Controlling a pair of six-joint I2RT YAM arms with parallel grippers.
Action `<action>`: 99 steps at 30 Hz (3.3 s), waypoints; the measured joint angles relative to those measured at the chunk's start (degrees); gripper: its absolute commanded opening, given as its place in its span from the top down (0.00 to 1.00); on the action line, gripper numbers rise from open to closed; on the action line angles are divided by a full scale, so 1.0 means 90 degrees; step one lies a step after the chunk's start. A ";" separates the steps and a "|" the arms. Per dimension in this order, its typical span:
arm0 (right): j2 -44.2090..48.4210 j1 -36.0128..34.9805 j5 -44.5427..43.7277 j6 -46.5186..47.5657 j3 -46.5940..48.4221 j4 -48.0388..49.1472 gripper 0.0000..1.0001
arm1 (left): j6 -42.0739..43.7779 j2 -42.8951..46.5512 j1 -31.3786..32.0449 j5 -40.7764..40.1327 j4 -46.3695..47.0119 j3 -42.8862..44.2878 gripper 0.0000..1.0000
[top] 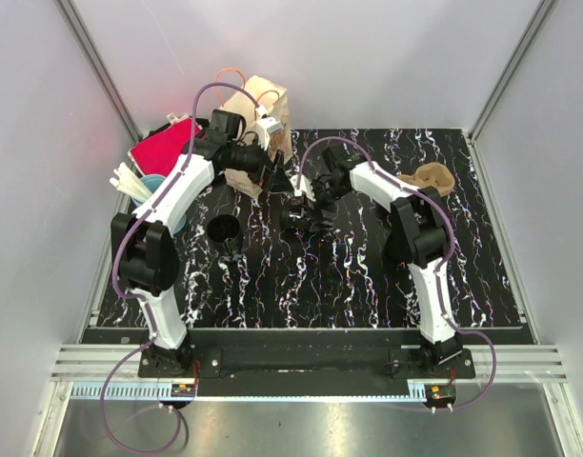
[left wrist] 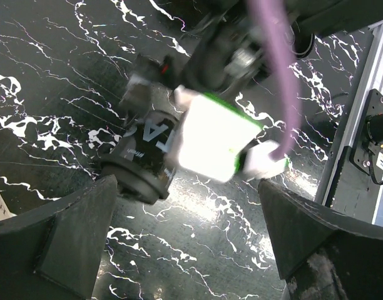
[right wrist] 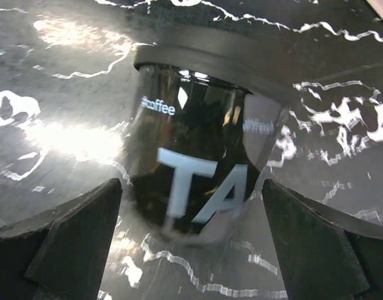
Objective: Pack the takeout coffee
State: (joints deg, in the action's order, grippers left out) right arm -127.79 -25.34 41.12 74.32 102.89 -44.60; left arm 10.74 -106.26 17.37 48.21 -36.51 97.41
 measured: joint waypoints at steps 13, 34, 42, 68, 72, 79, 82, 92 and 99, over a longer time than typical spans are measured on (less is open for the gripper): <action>-0.0631 -0.0102 0.0260 -0.0440 0.1049 -0.0168 0.00 | 0.0148 0.0005 -0.0168 0.0012 0.0015 -0.0219 0.01; -0.0872 -0.0175 0.0566 -0.1039 0.1234 -0.0318 0.00 | 0.0311 -0.0223 -0.0369 0.0673 0.0058 -0.0913 0.01; -0.0930 -0.0270 0.0561 -0.1137 0.1234 -0.0323 0.02 | 0.0335 -0.0306 -0.0211 0.0765 0.0073 -0.1049 0.01; -0.1095 -0.0389 0.0493 -0.1256 0.1423 -0.0583 0.15 | 0.0427 -0.0418 -0.0114 0.0811 0.0046 -0.1212 0.01; -0.1095 -0.0389 0.0503 -0.1430 0.1423 -0.0580 0.14 | 0.0427 -0.0418 -0.0117 0.0814 0.0046 -0.1212 0.01; -0.1086 -0.0345 0.0712 -0.1892 0.1423 -0.0590 0.23 | 0.0425 -0.0418 -0.0141 0.0940 -0.0017 -0.1175 0.01; -0.1044 -0.0262 0.0896 -0.2115 0.1426 -0.0612 0.25 | 0.0403 -0.0415 -0.0199 0.1100 -0.0058 -0.1035 0.01; -0.0170 0.0474 0.2164 -0.2812 0.1124 -0.0656 0.26 | -0.0053 0.0007 -0.0556 0.1780 0.0119 -0.0491 0.01; 0.0928 0.1052 0.3330 -0.2693 0.0192 -0.0872 0.25 | -0.0826 0.0231 -0.0580 0.2222 0.0930 -0.0573 0.01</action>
State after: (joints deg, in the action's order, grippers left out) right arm -119.44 -15.88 71.09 50.09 104.62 -52.45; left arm 3.31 -104.18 12.14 68.20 -28.14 92.25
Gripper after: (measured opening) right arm 0.744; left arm 0.987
